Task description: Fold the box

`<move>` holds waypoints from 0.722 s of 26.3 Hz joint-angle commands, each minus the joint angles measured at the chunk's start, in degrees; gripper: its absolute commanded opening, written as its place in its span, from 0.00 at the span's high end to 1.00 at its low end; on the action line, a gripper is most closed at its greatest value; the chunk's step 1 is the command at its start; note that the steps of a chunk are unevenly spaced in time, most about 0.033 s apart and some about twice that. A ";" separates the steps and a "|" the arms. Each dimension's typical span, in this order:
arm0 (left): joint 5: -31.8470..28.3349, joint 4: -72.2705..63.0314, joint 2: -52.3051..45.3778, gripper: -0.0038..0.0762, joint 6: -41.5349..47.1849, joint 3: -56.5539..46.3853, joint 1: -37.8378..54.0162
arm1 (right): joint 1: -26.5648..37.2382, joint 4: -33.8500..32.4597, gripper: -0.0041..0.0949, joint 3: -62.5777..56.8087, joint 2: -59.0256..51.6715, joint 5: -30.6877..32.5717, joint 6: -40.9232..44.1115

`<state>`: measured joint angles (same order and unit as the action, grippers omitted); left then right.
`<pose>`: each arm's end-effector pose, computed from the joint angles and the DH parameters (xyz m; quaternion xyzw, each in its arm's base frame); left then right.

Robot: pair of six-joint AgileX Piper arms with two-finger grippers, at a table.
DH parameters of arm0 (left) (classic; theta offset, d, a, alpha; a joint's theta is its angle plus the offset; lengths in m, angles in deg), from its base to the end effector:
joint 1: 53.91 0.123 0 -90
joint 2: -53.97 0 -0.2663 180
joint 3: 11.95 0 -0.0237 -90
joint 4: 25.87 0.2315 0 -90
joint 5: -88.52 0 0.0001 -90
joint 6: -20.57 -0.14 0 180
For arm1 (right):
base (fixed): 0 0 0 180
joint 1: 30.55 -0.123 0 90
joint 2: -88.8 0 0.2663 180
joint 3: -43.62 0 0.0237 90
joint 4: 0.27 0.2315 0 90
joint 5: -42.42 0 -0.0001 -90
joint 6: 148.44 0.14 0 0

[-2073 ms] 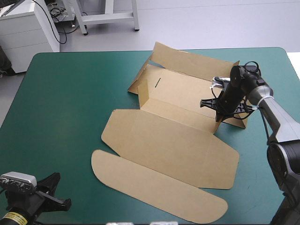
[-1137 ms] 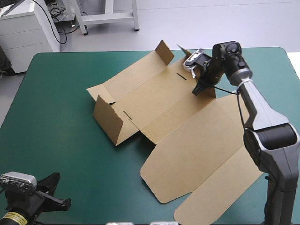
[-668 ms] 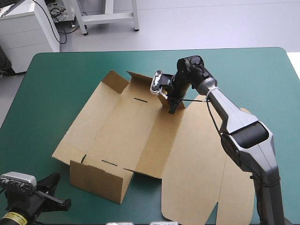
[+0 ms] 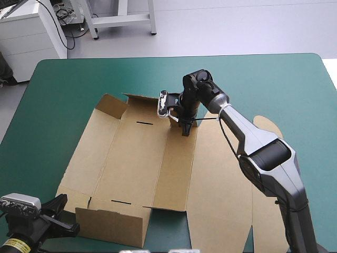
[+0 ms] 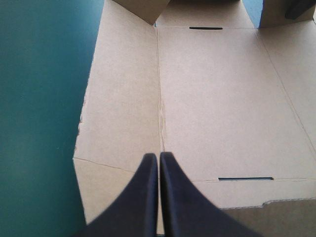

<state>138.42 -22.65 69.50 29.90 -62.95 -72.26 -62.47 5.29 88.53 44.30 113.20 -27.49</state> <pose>0.0698 -0.0168 0.2460 0.0709 0.8467 -0.0990 0.5179 0.3890 0.2574 0.1989 -0.6970 0.6970 0.0085 0.1684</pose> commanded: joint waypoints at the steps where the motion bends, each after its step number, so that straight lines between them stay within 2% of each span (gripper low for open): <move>1: -4.06 0.23 0.87 0.96 0.09 1.58 -0.08 | 0.12 0.33 0.47 1.88 -3.51 -0.53 0.13; 5: -4.06 0.23 0.87 0.96 0.09 1.58 -0.08 | 0.12 -1.20 0.47 8.52 -3.96 1.07 6.17; 11: -4.06 0.23 0.87 0.96 0.09 1.58 -0.08 | 0.12 -9.85 0.47 15.33 -8.62 1.07 19.10; 16: -4.06 0.30 0.87 0.96 0.09 1.58 -0.08 | 0.92 -9.46 0.47 15.33 -14.79 1.07 28.74; 18: -4.06 0.30 0.87 0.96 0.09 1.58 -0.08 | 1.14 -9.97 0.55 15.19 -17.49 1.07 33.39; 19: -4.06 0.30 0.87 0.96 0.09 1.58 -0.08 | 1.14 -10.81 0.62 14.68 -18.98 1.07 35.58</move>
<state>138.42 -22.60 69.50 29.90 -62.95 -72.26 -61.90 -3.71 101.81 32.41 113.82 2.18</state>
